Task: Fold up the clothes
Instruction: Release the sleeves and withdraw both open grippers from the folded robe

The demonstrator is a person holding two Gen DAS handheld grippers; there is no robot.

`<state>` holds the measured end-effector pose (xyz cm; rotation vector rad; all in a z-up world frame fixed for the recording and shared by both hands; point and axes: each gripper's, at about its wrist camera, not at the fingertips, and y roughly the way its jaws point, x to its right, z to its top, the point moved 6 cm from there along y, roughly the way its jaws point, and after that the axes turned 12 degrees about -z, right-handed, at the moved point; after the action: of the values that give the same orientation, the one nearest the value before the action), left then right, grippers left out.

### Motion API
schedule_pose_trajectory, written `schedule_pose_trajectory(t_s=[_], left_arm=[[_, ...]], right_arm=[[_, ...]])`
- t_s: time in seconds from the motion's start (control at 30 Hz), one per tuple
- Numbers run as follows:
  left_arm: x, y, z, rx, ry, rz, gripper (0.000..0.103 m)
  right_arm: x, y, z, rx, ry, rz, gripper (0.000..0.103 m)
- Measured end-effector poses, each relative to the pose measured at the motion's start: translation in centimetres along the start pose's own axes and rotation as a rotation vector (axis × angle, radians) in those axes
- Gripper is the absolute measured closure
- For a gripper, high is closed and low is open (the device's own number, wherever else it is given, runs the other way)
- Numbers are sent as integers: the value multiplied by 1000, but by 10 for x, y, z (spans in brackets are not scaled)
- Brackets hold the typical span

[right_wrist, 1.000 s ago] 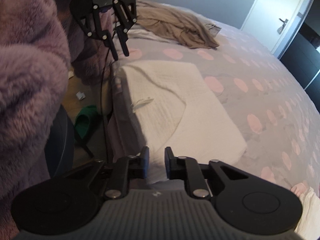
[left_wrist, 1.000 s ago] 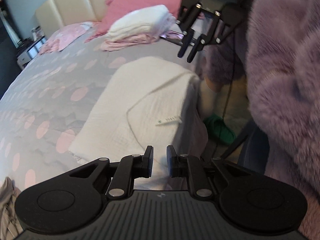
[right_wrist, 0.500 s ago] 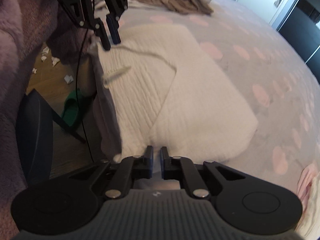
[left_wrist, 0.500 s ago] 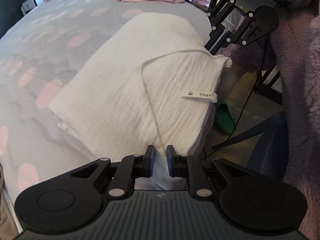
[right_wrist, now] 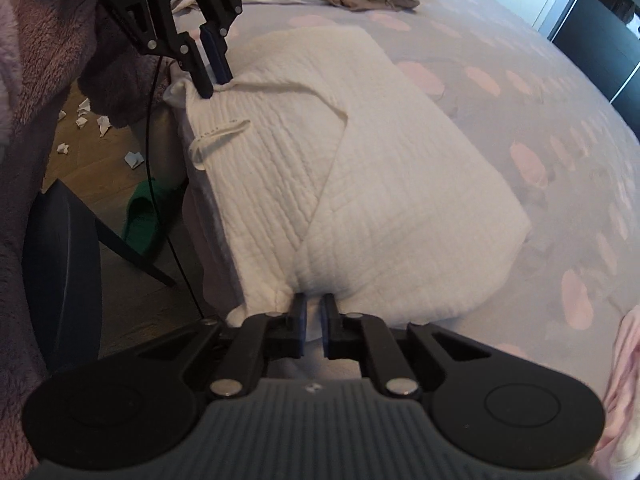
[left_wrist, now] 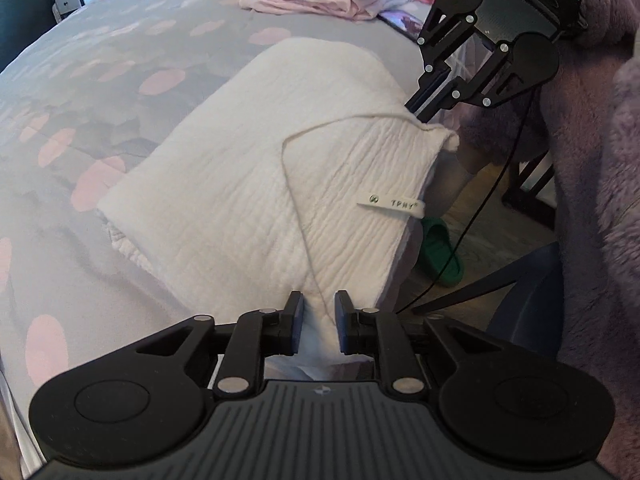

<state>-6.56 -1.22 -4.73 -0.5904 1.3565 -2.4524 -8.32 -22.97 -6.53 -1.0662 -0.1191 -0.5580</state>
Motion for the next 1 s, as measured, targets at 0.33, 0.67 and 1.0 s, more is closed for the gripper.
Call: schedule_pose_trajectory(t_s=[0.33, 0.67, 1.0], left_arm=[[-10, -30, 34, 188, -112, 101, 86], [-67, -25, 44, 331, -389, 266, 86], [-101, 7, 21, 317, -531, 244, 91]], right_arm=[[37, -33, 32, 146, 175, -139, 78], [88, 6, 46, 68, 565, -216, 82], [95, 67, 26, -72, 800, -176, 87]])
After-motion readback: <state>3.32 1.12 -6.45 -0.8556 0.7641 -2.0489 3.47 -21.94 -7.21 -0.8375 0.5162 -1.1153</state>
